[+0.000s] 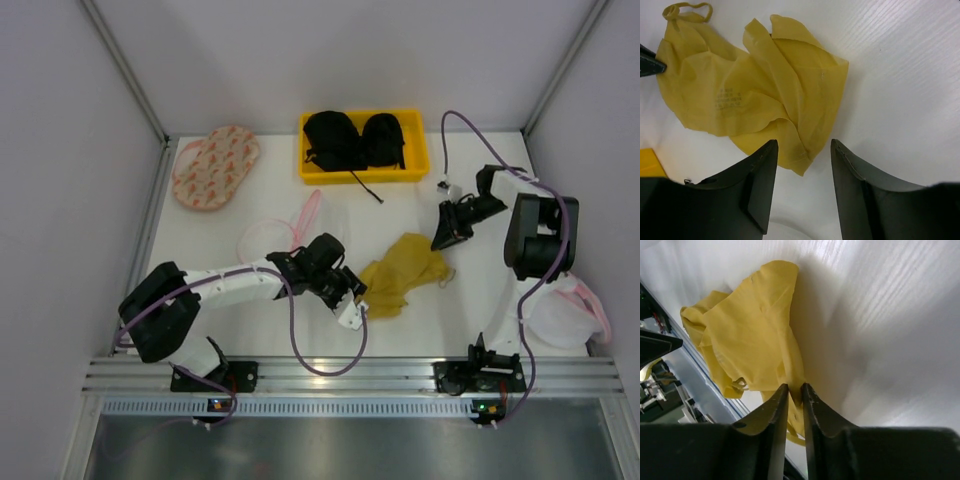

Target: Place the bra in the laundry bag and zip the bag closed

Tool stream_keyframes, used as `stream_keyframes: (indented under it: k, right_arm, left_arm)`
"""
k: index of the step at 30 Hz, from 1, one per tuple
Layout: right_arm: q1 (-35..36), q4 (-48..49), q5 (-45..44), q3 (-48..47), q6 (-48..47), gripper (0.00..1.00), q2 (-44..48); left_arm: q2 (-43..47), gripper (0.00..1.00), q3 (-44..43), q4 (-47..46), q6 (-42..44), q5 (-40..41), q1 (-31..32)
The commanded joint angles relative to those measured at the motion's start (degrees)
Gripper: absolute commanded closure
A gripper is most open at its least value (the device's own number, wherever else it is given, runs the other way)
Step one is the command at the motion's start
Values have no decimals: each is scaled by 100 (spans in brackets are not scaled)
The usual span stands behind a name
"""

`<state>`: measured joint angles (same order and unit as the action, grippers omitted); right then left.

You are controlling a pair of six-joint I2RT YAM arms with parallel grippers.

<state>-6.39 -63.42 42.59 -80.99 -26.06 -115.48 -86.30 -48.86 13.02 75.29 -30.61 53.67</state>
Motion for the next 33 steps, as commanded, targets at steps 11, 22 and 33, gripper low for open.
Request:
stream_keyframes:
  k: [11,22,33]
  right_arm:
    - [499,435,241,-136,145,100,-89]
    - [507,585,100,-444,268,100,-106]
    - [551,444,188,-365,93,100,-80]
  left_arm:
    - [-273,57,158,-414,1181,-296,29]
    - [-220,53,343,-71,1463,-112,144]
    - [-695,58,158,-651,1392,161,161]
